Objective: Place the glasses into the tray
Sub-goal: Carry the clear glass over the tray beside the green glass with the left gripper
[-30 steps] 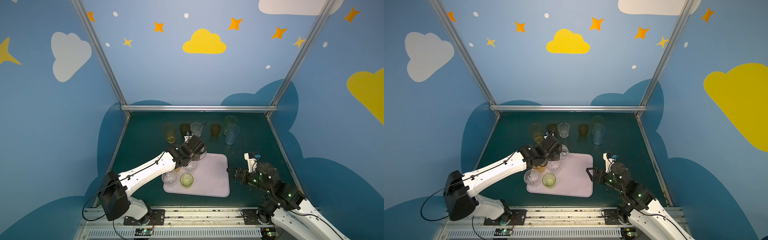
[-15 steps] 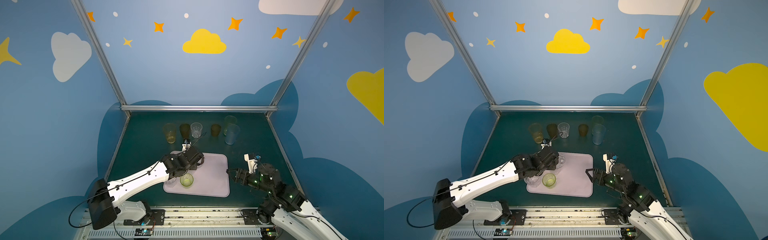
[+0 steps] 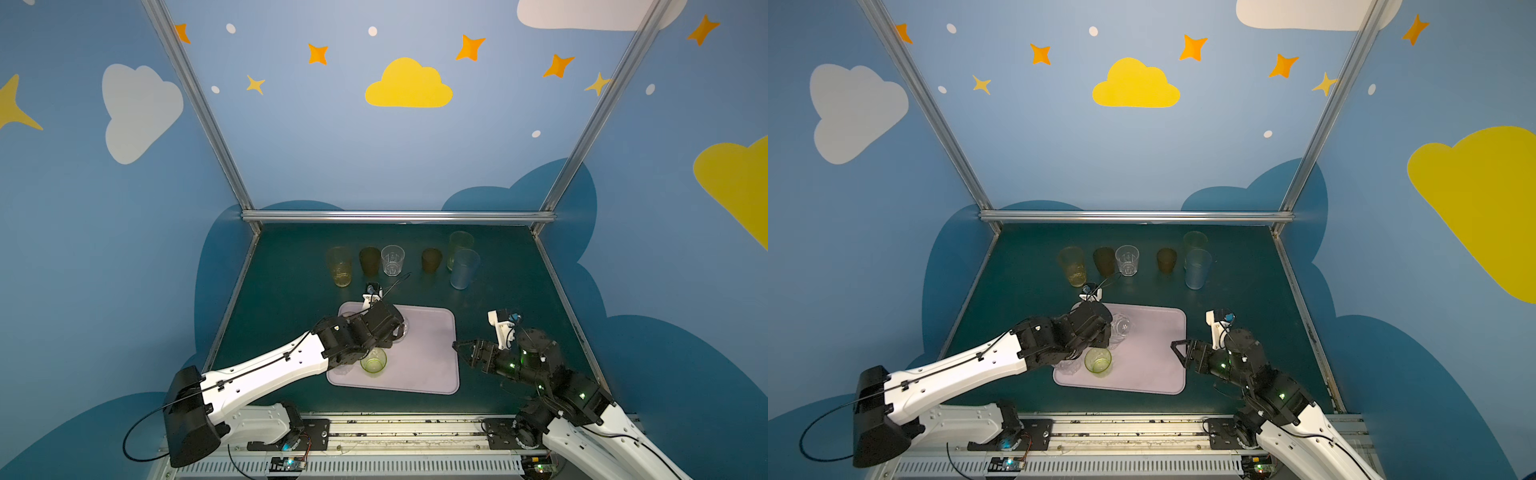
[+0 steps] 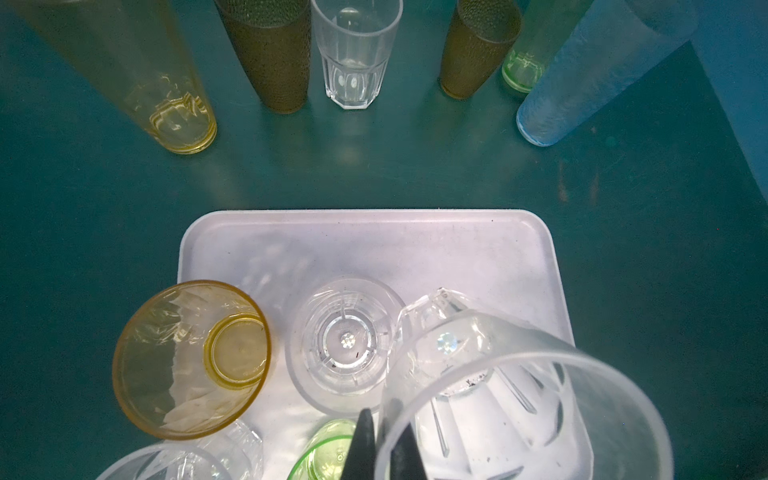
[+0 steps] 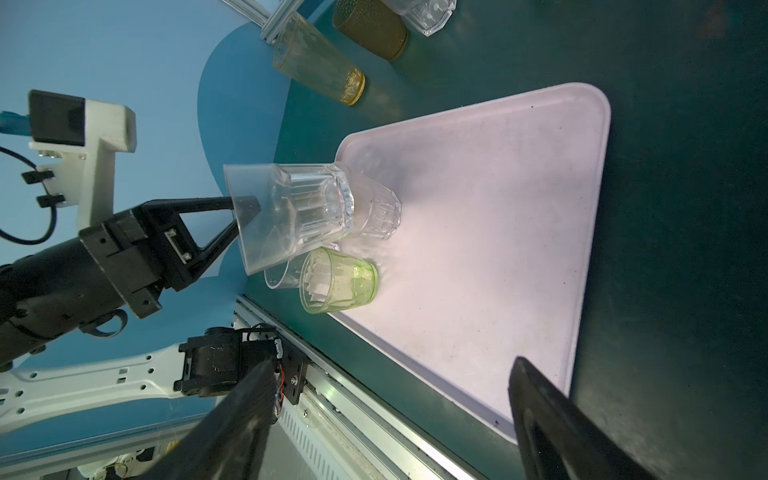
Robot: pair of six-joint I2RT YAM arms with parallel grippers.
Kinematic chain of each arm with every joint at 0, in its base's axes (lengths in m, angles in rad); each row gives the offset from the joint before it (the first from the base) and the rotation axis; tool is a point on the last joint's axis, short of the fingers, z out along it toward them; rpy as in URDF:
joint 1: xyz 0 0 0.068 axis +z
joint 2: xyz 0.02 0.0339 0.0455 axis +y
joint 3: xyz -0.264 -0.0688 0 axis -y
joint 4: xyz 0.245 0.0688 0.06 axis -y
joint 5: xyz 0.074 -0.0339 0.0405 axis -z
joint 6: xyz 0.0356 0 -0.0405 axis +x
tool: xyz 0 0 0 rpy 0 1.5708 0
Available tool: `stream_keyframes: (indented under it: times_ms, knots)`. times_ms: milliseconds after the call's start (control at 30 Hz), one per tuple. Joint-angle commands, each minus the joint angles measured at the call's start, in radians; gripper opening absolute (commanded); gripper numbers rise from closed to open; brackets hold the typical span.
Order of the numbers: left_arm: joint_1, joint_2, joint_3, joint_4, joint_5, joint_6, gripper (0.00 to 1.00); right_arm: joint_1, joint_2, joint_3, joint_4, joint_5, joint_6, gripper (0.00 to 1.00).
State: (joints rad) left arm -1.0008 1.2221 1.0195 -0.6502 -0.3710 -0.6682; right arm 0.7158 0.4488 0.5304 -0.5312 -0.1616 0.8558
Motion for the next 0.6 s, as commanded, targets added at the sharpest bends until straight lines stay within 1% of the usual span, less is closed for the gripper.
stream_keyframes:
  times_ms: [0, 167, 367, 567]
  knots:
    - [-0.002, -0.032, 0.001, 0.037, 0.019, 0.024, 0.04, -0.004, -0.007, -0.02, 0.001, 0.019, 0.027, 0.87]
    - [-0.01, -0.045, -0.021, 0.048, 0.05, 0.027, 0.04, -0.003, -0.001, -0.037, 0.034, -0.006, 0.047, 0.87]
    - [-0.023, -0.048, -0.038, 0.056, 0.08, 0.016, 0.04, -0.003, 0.002, -0.044, 0.042, -0.004, 0.055, 0.87]
    - [-0.037, -0.029, -0.015, 0.034, 0.103, 0.005, 0.04, -0.003, 0.019, -0.04, 0.056, -0.002, 0.055, 0.87]
